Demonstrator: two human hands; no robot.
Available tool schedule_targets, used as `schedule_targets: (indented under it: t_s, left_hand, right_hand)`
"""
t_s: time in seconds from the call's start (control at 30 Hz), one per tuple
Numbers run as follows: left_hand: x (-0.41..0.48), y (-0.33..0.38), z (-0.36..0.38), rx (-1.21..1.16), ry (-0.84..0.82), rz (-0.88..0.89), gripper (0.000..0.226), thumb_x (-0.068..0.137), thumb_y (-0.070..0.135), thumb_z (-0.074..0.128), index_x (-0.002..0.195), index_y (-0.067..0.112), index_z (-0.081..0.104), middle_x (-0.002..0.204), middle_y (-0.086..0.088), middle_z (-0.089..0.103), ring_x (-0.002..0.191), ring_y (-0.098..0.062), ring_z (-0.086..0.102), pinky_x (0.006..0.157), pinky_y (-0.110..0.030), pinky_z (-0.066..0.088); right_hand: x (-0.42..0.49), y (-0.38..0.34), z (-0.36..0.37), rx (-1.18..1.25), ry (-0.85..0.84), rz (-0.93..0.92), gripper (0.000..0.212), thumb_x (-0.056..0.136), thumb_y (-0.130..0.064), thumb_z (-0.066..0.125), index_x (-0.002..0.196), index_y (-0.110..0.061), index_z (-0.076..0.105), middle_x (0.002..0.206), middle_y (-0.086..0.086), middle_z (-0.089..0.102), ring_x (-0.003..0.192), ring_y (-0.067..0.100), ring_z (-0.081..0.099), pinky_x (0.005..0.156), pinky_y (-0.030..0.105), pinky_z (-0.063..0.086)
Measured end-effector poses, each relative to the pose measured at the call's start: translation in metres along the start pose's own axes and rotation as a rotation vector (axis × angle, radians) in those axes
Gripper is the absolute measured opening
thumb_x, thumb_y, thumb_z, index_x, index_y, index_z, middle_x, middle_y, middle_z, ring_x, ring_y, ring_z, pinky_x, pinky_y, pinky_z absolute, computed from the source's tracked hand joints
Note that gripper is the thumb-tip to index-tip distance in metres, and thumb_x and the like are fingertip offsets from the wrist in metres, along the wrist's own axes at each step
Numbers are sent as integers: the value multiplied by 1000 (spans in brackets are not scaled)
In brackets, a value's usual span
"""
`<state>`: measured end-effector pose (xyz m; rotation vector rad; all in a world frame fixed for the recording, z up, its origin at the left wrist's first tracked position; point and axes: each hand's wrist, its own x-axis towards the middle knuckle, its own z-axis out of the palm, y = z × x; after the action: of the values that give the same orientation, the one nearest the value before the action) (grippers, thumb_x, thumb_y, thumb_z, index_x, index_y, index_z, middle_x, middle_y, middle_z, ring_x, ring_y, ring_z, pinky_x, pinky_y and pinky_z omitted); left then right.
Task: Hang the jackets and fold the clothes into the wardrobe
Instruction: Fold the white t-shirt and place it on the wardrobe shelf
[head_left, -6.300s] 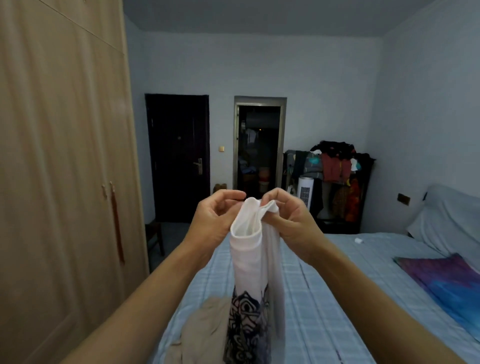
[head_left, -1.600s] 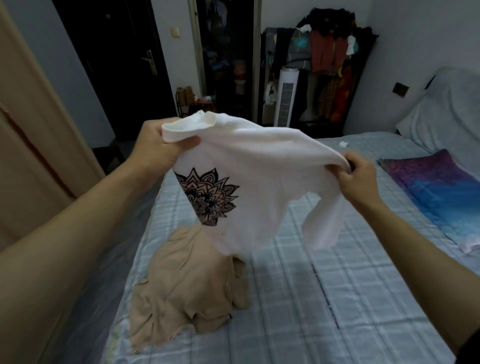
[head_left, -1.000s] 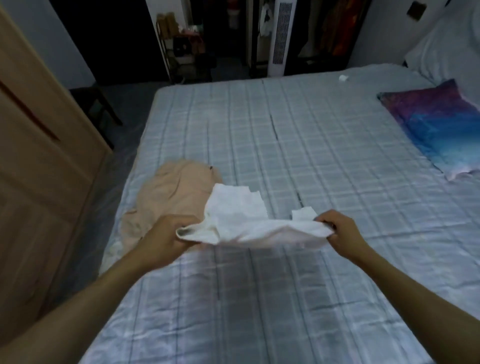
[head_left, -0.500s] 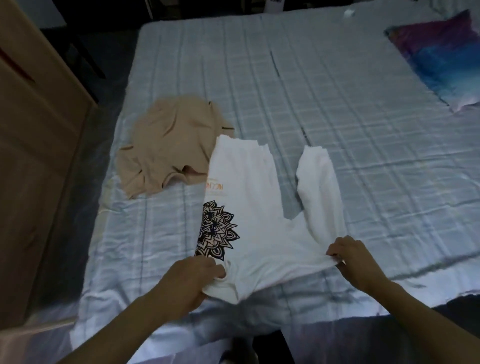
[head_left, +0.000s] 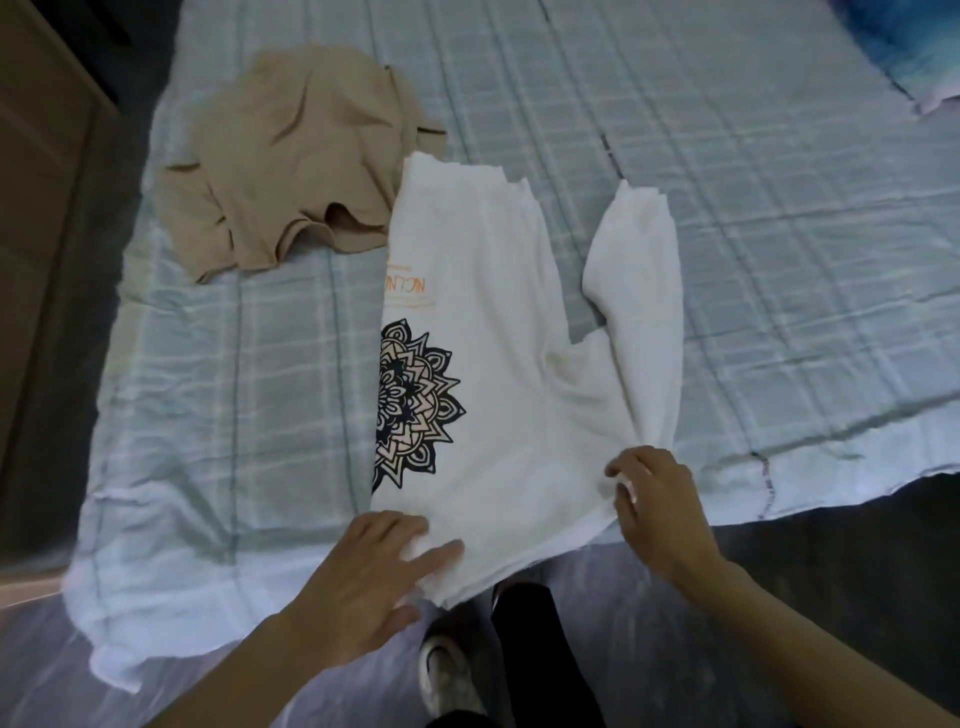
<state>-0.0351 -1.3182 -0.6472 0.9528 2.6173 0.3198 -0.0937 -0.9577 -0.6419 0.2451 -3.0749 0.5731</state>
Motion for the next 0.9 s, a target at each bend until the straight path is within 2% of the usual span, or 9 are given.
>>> schedule_targets:
  t_s: [0.1, 0.17, 0.23, 0.3, 0.33, 0.43, 0.53, 0.73, 0.9]
  left_hand:
    - [4, 5, -4, 12, 45, 78, 46, 88, 68, 47, 127, 45, 55, 132, 0, 54, 116, -21, 51, 100, -40, 33]
    - [6, 5, -2, -28, 75, 58, 37, 91, 67, 46, 120, 46, 58, 131, 6, 56, 117, -18, 50, 101, -36, 31]
    - [9, 3, -1, -154, 106, -25, 37, 97, 64, 39, 121, 45, 58, 128, 14, 57, 117, -10, 51, 100, -31, 33]
    - [17, 0, -5, -288, 133, -152, 49, 97, 67, 28, 127, 42, 57, 124, 20, 56, 113, -5, 54, 96, -29, 41]
    - [24, -1, -8, -333, 143, -206, 57, 95, 69, 21, 130, 40, 56, 123, 21, 55, 112, -3, 54, 95, -28, 43]
    - [50, -6, -16, -380, 226, -308, 66, 91, 73, 21, 128, 34, 59, 123, 19, 54, 114, -2, 50, 97, -21, 41]
    - [79, -10, -28, -396, 288, -355, 56, 91, 62, 30, 124, 29, 62, 122, 16, 56, 116, -6, 49, 99, -28, 45]
    - [149, -16, -54, -396, 348, -355, 56, 90, 57, 33, 119, 22, 66, 121, 7, 60, 118, -15, 50, 103, -31, 42]
    - [211, -20, -69, -407, 332, -364, 58, 87, 60, 29, 120, 26, 63, 122, 12, 56, 118, -11, 48, 100, -23, 32]
  right_hand:
    - [3, -32, 19, 46, -76, -127, 35, 87, -31, 51, 117, -16, 63, 122, 10, 61, 114, 30, 56, 95, 40, 46]
    - [5, -43, 35, -29, -208, -178, 56, 87, -43, 52, 136, -17, 51, 144, 17, 49, 133, 38, 45, 108, 49, 39]
    - [8, -49, 44, -119, -391, -159, 74, 89, -52, 52, 152, -21, 29, 162, 18, 18, 148, 40, 18, 117, 51, 20]
    - [9, -51, 48, -169, -512, -137, 83, 93, -60, 43, 157, -27, 2, 163, 10, -16, 150, 33, -13, 122, 48, 3]
    - [9, -51, 47, -185, -523, -138, 84, 93, -62, 40, 156, -29, -4, 162, 7, -22, 149, 30, -19, 123, 47, 0]
    - [16, -49, 39, -84, -473, -106, 81, 91, -69, 34, 156, -28, 8, 165, 4, -7, 152, 27, -4, 121, 41, 6]
    - [32, -41, 31, 18, -353, -32, 83, 87, -77, 16, 153, -27, 25, 164, 1, 16, 149, 23, 19, 118, 34, 14]
    - [90, -14, 8, 103, -191, 120, 63, 95, -54, 38, 150, -24, 33, 160, 0, 27, 147, 20, 26, 118, 35, 19]
    - [139, 33, -2, 187, -123, 267, 56, 98, -38, 52, 150, -23, 33, 159, -1, 29, 146, 18, 25, 118, 36, 20]
